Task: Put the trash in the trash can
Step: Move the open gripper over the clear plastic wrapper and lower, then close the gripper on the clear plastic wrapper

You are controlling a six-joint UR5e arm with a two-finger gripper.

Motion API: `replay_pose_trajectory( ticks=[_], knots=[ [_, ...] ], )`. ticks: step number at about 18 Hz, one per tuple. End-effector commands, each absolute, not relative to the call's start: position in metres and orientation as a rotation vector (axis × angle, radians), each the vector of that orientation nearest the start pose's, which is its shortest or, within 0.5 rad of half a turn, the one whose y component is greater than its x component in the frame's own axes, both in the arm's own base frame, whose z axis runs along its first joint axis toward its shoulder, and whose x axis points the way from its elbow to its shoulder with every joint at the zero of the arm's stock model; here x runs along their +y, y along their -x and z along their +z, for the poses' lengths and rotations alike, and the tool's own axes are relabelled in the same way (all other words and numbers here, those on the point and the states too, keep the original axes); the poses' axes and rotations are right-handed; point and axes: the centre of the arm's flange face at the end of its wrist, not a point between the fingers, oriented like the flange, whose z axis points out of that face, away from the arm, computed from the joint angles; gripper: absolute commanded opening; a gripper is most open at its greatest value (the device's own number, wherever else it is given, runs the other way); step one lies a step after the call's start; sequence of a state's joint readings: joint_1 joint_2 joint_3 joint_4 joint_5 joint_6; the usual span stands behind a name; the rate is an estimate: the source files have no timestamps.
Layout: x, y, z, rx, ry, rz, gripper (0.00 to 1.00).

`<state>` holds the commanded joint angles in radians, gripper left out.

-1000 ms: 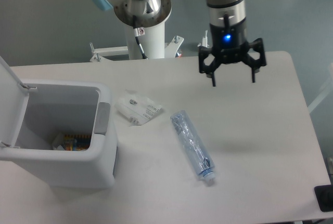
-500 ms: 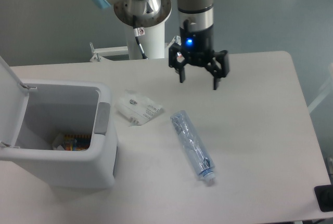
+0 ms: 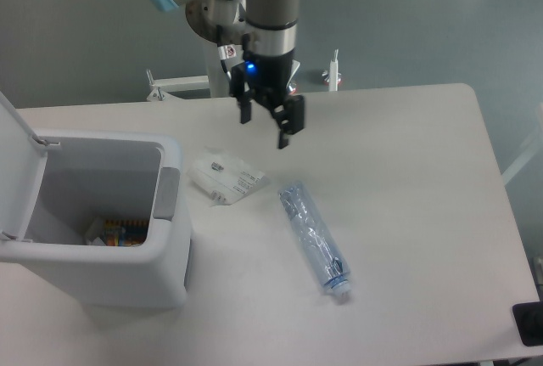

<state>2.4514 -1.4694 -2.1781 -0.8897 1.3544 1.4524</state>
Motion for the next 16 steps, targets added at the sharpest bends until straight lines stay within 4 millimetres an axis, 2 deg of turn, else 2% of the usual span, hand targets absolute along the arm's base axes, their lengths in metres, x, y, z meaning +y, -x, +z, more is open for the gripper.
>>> replay_pose_trajectory(
  ticks=[3, 6, 8, 16],
  knots=[
    [0.393, 0.21, 0.299, 0.914, 2.763, 0.066, 1.0],
    [0.407, 0.198, 0.27, 0.996, 2.815, 0.013, 1.0],
    [0.413, 0.191, 0.261, 1.029, 2.828, -0.004, 1.0],
    [0.411, 0.18, 0.239, 1.021, 2.859, -0.077, 1.0]
  ],
)
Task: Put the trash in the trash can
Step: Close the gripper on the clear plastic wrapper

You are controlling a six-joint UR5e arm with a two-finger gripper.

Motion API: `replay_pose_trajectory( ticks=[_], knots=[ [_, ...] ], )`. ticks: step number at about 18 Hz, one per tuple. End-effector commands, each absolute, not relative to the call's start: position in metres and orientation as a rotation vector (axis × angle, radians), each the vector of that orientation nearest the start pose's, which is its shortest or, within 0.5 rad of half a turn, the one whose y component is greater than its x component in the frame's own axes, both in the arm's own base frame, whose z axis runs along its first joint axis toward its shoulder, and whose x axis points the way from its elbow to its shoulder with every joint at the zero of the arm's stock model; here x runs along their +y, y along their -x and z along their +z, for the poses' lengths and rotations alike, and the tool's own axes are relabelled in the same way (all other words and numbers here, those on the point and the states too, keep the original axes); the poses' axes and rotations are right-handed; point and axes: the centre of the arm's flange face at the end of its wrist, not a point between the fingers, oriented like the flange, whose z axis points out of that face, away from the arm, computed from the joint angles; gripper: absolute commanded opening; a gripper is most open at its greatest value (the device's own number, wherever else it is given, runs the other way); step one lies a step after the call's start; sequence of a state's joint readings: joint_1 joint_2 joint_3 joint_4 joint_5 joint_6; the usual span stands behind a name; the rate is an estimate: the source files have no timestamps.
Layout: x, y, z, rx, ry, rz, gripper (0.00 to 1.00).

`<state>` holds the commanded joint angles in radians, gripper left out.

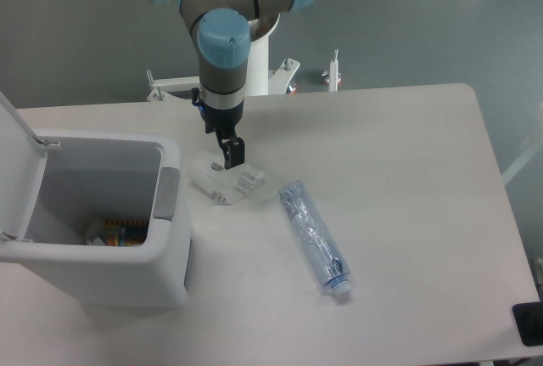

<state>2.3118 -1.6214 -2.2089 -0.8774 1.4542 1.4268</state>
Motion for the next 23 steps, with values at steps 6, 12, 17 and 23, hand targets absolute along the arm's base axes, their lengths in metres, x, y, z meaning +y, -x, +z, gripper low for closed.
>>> replay_pose_trajectory(
  ticks=[6, 12, 17, 23],
  knots=[
    [0.418, 0.183, 0.246, 0.845, 2.906, -0.06, 0.4],
    [0.42, 0.185, 0.251, 0.733, 2.931, -0.055, 0.0],
    [0.422, 0.186, 0.256, 0.672, 2.939, -0.046, 0.0],
    [0.428, 0.196, 0.283, 0.611, 2.919, 0.012, 0.0]
  ],
)
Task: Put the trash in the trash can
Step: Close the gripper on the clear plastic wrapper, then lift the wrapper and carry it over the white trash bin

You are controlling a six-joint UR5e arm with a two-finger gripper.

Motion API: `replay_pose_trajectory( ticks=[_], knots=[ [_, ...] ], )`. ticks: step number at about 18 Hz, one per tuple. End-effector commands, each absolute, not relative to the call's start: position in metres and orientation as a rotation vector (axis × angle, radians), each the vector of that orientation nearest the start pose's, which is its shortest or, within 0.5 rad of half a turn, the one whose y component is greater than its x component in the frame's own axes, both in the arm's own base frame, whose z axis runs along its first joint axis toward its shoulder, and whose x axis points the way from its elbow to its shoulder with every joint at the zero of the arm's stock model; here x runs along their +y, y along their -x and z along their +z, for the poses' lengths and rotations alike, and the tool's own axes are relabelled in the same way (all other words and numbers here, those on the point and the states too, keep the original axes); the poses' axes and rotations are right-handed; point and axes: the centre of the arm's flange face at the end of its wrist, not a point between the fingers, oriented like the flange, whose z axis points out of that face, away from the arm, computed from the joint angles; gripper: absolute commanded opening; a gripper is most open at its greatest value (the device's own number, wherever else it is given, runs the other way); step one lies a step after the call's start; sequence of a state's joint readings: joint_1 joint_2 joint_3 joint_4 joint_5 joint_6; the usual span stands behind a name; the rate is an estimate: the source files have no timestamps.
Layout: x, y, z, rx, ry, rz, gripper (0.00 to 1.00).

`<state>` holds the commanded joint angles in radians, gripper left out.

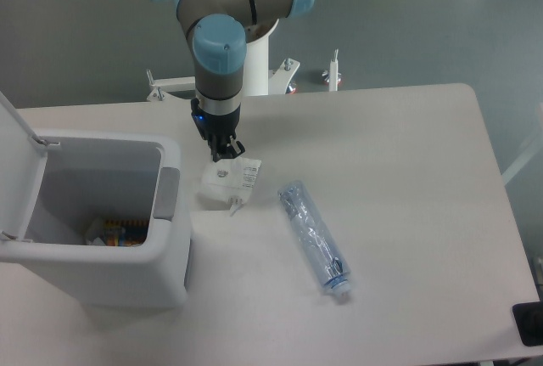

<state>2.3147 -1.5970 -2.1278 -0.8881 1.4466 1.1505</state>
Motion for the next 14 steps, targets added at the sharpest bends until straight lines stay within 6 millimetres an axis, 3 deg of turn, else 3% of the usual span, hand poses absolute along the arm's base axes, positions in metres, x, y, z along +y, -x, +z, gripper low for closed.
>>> replay_pose_trajectory(
  ticks=[4, 8, 14],
  knots=[
    [0.442, 0.213, 0.334, 0.433, 2.884, 0.12, 0.0],
    [0.445, 0.234, 0.399, 0.273, 2.798, 0.222, 0.0],
    [0.431, 0.289, 0.48, -0.007, 2.568, 0.194, 0.0]
  ],
)
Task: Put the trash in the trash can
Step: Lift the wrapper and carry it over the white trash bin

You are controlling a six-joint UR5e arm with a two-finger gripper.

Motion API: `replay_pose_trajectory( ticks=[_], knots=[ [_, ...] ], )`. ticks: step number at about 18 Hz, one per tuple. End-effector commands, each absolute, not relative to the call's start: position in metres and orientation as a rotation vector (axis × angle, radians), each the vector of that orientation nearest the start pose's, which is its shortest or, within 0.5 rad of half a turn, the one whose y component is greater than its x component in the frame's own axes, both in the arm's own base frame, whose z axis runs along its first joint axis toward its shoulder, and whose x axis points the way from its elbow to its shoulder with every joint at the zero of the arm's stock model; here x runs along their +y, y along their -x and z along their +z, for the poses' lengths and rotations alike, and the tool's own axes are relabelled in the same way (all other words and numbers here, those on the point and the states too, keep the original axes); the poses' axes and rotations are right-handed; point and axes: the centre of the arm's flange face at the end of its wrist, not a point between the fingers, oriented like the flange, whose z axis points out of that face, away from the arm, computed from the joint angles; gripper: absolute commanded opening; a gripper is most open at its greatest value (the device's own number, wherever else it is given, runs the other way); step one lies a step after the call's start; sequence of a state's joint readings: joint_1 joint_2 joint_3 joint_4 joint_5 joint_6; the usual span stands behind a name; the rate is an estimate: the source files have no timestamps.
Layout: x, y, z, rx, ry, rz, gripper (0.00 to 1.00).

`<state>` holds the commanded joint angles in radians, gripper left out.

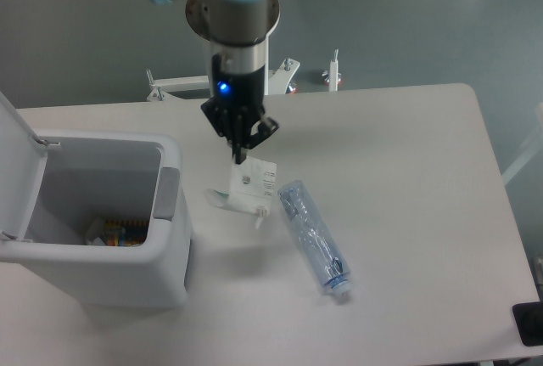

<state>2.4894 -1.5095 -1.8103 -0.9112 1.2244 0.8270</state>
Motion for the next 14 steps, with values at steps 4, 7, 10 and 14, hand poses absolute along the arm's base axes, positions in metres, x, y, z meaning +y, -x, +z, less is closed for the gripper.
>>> replay_pose_trajectory(
  ticks=[4, 7, 10, 14],
  knots=[
    [0.419, 0.32, 0.521, -0.198, 2.428, 0.129, 0.0],
    [0.423, 0.316, 0.535, -0.298, 2.362, 0.061, 0.0],
    [0.426, 0.31, 0.555, -0.454, 2.297, -0.012, 0.0],
    [0.435, 0.276, 0.586, -0.546, 2.231, -0.076, 0.0]
  ],
)
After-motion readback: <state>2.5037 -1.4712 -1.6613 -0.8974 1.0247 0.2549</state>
